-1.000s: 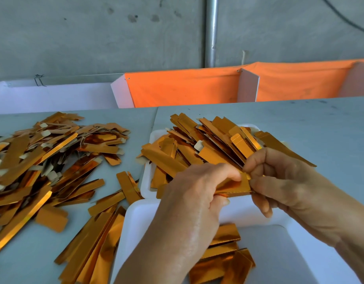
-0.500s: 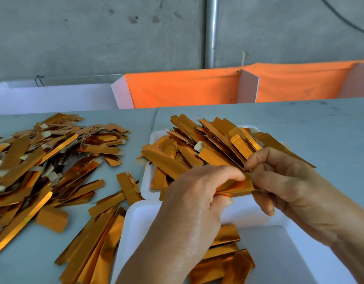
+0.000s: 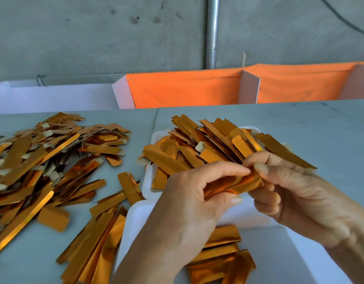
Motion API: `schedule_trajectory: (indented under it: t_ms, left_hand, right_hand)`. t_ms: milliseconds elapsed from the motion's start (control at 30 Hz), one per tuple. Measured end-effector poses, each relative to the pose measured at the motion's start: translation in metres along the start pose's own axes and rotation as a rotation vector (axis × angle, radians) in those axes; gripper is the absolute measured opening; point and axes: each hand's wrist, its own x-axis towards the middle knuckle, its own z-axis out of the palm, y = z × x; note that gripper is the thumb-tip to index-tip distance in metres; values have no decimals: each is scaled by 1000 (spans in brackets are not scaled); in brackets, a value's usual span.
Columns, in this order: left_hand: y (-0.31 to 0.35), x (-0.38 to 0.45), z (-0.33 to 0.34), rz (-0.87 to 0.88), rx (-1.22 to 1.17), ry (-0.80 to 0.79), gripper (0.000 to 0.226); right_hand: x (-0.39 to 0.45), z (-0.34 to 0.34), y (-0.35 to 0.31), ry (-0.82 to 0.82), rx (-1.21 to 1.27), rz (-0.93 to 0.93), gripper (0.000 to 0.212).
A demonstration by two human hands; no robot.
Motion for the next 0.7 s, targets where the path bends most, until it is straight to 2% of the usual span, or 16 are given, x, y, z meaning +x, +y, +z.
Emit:
schedule_trajectory:
  t_ms: [233, 333, 467, 567, 700]
  left_hand:
    - [2, 1, 0, -6, -14, -30, 40]
    - [1, 2, 4, -34, 26, 16, 46]
    - [5, 1, 13, 50, 266, 127, 66]
    - [5, 1, 17, 108, 408, 97, 84]
    - [7, 3, 21, 156, 391, 63, 99]
  right_hand:
    - [-1, -1, 1, -34, 7, 46, 41]
    - [-2, -1, 0, -22, -11, 98, 45]
    - [-4, -5, -3, -64, -86, 230, 51]
    - [-5, -5, -3, -74, -72, 280, 54]
    - [-4, 3, -1, -23, -52, 224, 53]
